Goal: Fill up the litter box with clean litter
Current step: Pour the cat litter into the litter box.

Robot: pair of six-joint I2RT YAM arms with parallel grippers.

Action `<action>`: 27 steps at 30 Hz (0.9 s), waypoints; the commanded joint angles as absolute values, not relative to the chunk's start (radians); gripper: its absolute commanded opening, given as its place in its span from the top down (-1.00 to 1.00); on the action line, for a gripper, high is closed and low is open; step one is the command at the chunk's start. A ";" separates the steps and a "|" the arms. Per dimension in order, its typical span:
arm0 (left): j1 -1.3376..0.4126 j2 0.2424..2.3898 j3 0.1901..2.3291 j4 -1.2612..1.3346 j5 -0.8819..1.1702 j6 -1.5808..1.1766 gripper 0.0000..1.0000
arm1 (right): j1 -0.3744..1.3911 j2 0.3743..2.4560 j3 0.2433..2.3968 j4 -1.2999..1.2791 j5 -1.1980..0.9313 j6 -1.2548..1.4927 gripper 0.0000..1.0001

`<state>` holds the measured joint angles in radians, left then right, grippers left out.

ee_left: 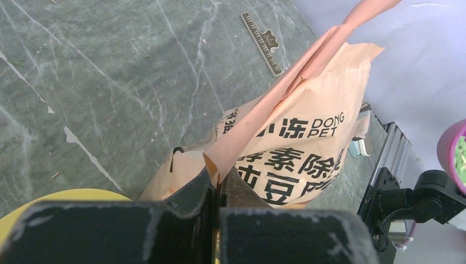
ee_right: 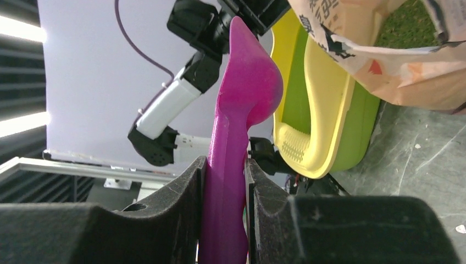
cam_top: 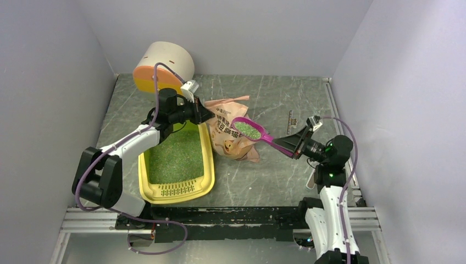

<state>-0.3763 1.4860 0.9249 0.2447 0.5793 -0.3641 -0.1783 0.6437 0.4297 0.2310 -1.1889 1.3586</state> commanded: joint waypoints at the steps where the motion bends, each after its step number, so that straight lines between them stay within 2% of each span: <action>1: -0.373 1.451 0.952 0.243 0.613 -0.333 0.90 | -0.094 0.642 0.435 0.182 -1.148 1.316 1.00; 13: -0.394 1.416 0.966 0.174 0.597 -0.272 0.90 | 0.381 0.769 0.468 0.221 -0.799 1.310 1.00; 20: -0.395 1.428 0.981 0.137 0.591 -0.256 0.90 | 0.686 0.945 0.549 0.233 -0.470 1.260 1.00; 27: -0.392 1.481 1.005 0.141 0.599 -0.293 0.90 | 0.920 1.175 0.701 0.239 -0.154 1.188 1.00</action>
